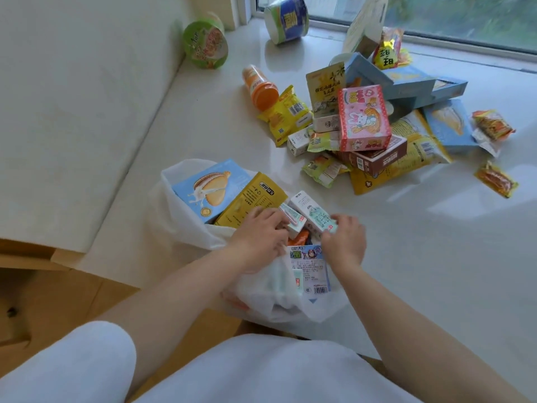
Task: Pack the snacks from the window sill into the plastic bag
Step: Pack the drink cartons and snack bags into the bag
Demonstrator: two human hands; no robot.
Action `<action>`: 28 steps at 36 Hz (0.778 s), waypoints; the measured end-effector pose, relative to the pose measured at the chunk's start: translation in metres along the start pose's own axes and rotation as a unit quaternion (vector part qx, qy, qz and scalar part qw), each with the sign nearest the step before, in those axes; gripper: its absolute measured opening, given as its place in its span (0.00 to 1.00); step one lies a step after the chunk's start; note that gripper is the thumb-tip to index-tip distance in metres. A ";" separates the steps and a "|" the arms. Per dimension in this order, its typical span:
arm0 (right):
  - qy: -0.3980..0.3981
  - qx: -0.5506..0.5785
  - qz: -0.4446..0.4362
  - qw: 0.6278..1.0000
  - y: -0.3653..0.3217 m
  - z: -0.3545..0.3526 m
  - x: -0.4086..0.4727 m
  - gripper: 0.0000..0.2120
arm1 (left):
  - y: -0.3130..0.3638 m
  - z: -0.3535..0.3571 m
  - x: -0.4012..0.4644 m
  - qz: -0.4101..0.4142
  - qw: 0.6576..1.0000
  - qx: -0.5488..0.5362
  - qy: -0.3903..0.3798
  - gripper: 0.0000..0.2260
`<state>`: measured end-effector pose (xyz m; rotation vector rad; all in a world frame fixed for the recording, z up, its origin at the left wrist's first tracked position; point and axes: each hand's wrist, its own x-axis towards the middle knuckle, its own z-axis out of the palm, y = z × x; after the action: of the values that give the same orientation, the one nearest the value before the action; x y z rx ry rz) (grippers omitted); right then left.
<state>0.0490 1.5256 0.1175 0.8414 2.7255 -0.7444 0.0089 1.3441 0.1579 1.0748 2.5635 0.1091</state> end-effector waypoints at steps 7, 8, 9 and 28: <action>-0.171 -0.047 0.145 0.973 0.024 0.002 0.033 0.18 | -0.003 -0.015 0.059 -0.012 0.994 0.087 -0.059 0.32; -0.192 -0.039 0.158 0.968 0.025 0.005 0.034 0.14 | -0.004 -0.016 0.069 -0.013 0.992 0.099 -0.072 0.32; -0.203 -0.041 0.165 0.964 0.027 0.007 0.033 0.11 | -0.005 -0.017 0.080 -0.014 0.989 0.119 -0.085 0.32; 0.007 0.129 0.152 0.980 0.029 -0.068 0.055 0.16 | -0.007 -0.008 0.089 0.059 0.974 0.137 -0.173 0.27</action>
<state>0.0180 1.6078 0.1463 1.2859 2.4598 -1.0358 -0.0563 1.4019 0.1378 1.2208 2.2414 -0.3810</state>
